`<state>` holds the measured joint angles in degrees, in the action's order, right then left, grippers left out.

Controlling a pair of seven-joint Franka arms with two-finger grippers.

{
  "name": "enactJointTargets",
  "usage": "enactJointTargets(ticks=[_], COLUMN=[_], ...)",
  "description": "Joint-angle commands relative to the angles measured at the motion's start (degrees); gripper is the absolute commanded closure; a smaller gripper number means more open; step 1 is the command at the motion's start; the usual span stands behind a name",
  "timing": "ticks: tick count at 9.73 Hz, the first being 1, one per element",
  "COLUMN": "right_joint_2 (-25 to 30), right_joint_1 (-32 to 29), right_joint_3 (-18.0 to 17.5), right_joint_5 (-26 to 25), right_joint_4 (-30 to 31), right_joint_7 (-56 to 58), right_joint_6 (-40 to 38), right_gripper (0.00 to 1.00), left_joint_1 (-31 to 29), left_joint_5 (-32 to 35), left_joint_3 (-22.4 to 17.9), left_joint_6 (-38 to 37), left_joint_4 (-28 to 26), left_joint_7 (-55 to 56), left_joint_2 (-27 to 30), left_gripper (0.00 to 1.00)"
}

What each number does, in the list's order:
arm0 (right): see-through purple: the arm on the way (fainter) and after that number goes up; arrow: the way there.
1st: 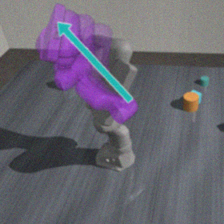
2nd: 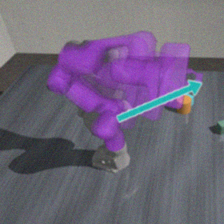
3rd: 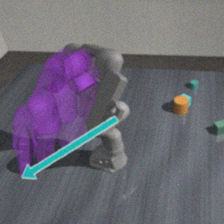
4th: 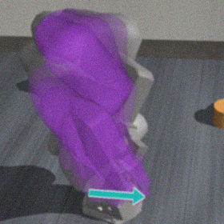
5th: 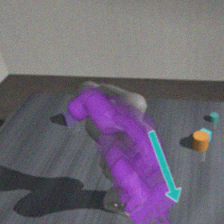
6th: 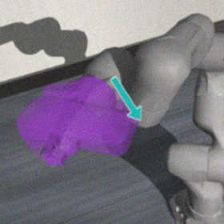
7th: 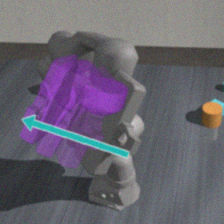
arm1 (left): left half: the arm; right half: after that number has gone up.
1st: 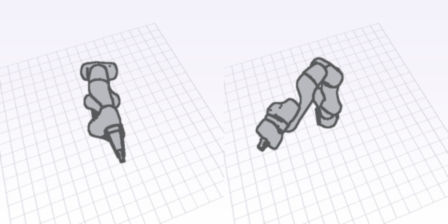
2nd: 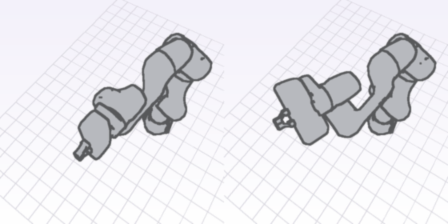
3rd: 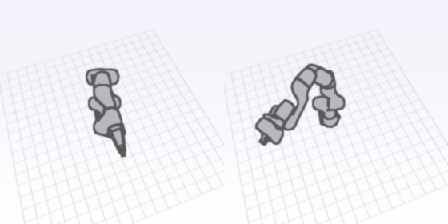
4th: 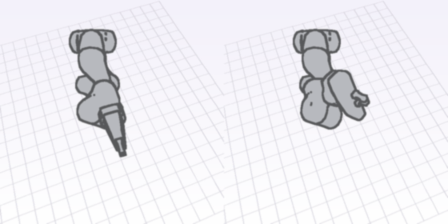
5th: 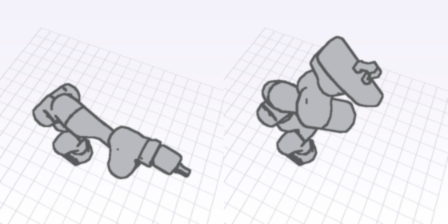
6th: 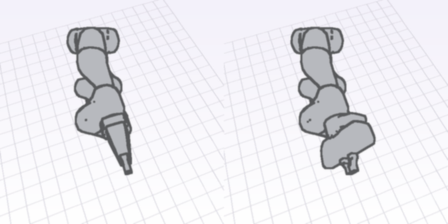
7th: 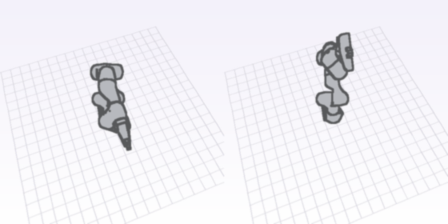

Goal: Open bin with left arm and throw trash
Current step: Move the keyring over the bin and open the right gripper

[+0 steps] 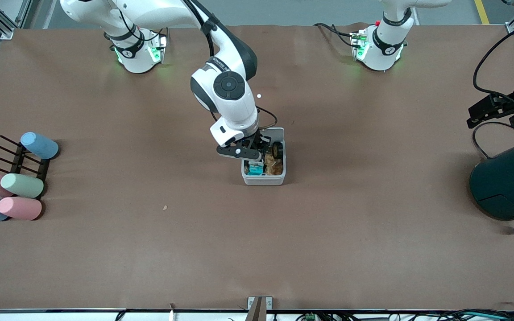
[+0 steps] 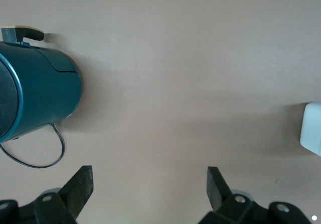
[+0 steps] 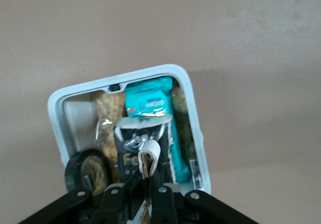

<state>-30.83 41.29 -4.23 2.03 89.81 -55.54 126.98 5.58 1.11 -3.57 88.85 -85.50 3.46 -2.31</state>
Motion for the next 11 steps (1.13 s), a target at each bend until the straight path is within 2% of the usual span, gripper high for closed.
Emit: enactJointTargets(ticks=[1,3,6,7,9,11], right_joint_2=[-1.2,-2.0,-2.0,-1.9,-1.3,0.8], right_joint_1=[0.8,0.6,-0.3,-0.4,-0.9,-1.0], right_joint_3=[0.0,0.0,0.1,0.2,0.2,0.2], right_joint_5=[0.0,-0.4,-0.4,-0.2,0.1,0.2], right_joint_4=[-1.0,-1.0,-1.0,-1.1,-1.1,-1.2], right_joint_7=[0.5,0.5,0.6,0.6,0.4,0.2], right_joint_6=[1.7,3.3,3.4,3.3,3.1,1.4], right_gripper=[0.99,0.92,0.68,0.63,0.55,0.55], left_joint_1=[-0.2,-0.2,-0.2,-0.2,-0.2,-0.1], left_joint_5=[-0.7,-0.6,-0.6,-0.6,-0.5,-0.5], left_joint_3=[-0.1,-0.1,-0.1,-0.1,-0.1,-0.1], left_joint_6=[-1.1,-1.1,-1.0,-1.1,-1.1,-1.1], left_joint_4=[1.5,1.5,1.5,1.5,1.5,1.5], left_joint_7=[-0.9,-0.9,-0.9,-0.9,-0.9,-0.7], left_joint_2=[-0.6,-0.6,-0.6,-0.6,-0.6,-0.6], left_gripper=[0.0,0.0,0.0,0.0,0.0,0.0])
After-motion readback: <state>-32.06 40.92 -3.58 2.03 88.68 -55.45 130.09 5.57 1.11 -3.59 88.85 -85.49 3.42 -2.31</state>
